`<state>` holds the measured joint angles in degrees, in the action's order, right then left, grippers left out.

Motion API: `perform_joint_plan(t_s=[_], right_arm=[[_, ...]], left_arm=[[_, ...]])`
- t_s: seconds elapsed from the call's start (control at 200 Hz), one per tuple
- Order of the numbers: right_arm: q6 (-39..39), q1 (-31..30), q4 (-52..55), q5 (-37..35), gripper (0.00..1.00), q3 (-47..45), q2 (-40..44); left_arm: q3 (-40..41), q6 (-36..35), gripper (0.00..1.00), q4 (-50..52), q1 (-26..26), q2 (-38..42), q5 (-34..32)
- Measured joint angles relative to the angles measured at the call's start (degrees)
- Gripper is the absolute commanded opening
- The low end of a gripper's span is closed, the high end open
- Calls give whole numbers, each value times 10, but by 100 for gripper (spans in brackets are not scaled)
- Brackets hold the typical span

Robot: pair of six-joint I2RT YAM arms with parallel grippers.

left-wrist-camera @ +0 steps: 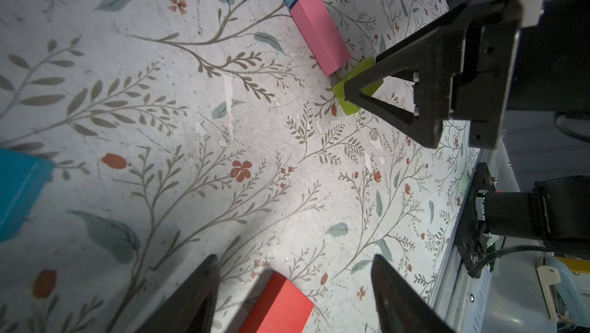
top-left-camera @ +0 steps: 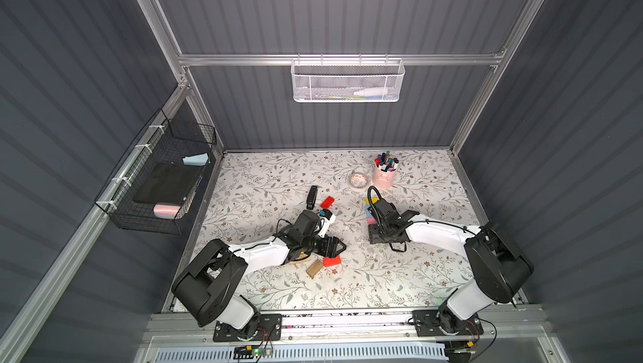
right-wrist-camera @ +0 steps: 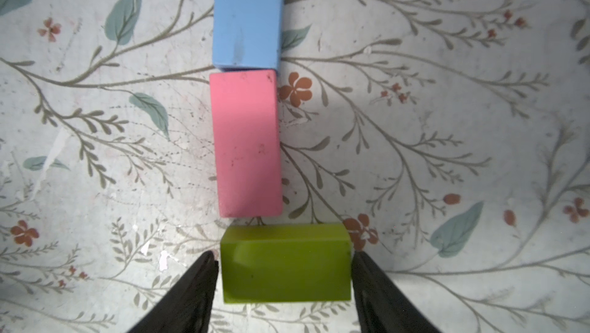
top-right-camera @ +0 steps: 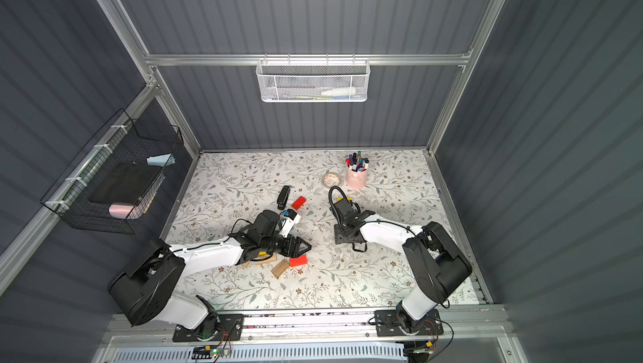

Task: Assemble the letter c with building blocks
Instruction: Assemble the building block at the center of the board.

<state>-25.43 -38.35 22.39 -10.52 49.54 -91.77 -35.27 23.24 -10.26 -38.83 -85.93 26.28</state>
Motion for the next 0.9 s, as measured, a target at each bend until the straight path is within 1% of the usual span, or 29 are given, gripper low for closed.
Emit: perform_joint_plan(t_s=[0.355, 0.425, 0.901], right_arm=[[0, 0, 1, 0, 69, 5, -8], [0, 0, 3, 0, 67, 7, -13], [2, 1, 3, -2, 62, 9, -16]], left_arm=[[0, 0, 73, 0, 1, 0, 0], [0, 0, 73, 0, 1, 0, 0], [0, 0, 73, 0, 3, 0, 0]])
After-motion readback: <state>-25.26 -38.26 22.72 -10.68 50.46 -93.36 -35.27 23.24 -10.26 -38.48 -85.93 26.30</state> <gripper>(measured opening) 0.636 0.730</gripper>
